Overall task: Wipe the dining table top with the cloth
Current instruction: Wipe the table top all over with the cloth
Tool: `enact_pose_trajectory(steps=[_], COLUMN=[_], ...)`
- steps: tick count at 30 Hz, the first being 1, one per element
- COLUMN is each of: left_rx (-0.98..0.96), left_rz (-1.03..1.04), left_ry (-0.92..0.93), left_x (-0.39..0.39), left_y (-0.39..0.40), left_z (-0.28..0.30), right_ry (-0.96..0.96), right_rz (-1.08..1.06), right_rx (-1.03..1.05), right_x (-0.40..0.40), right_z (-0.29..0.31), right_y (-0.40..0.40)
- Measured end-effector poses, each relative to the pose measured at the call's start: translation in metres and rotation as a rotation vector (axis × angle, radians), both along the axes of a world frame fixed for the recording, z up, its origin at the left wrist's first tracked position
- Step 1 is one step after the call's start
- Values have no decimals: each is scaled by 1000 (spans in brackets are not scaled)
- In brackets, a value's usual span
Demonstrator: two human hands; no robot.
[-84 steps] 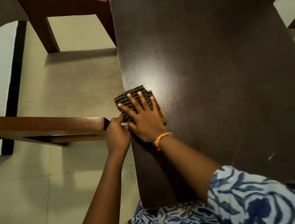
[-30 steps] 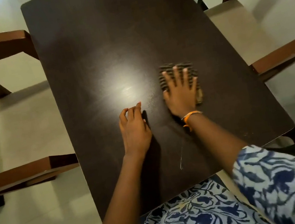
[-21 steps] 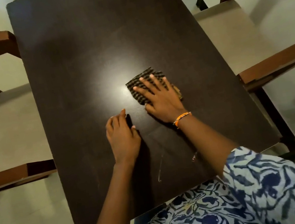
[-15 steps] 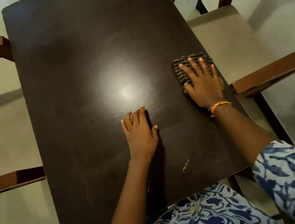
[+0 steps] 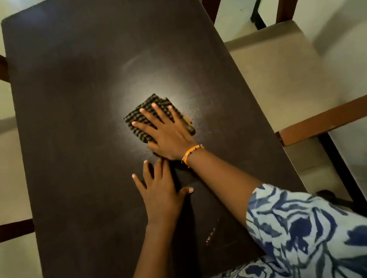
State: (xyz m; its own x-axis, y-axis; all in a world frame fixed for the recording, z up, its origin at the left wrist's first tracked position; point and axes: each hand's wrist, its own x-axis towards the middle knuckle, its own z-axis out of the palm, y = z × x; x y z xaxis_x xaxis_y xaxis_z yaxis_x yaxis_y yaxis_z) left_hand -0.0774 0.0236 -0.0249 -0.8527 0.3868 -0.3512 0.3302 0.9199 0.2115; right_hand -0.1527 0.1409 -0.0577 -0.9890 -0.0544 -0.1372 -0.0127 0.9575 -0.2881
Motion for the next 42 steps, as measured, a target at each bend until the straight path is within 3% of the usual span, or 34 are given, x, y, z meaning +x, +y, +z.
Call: enact_pose_trajectory(steps=[2, 5, 12, 18, 21, 28, 35, 42], left_rx=[-19, -25, -83, -115, -130, -134, -124, -179], left_rz=[8, 19, 24, -2, -14, -81, -273, -260], left_ry=[0, -5, 0, 22, 29, 40, 70, 47], left_x=[1, 3, 6, 7, 7, 7, 15, 17], left_y=[1, 2, 11, 14, 15, 15, 20, 24], left_z=[0, 1, 5, 5, 3, 6, 8, 8], right_ry=[-4, 8, -3, 14, 15, -33, -27, -19], right_rz=[77, 14, -532, -530, -462, -535, -533, -531], right_rx=[9, 25, 4, 1, -16, 27, 39, 32], right_x=[-7, -10, 0, 36, 95, 237, 176, 65], right_z=[0, -2, -8, -3, -1, -4, -4, -3], right_y=[18, 56, 167, 127, 102, 55, 83, 139])
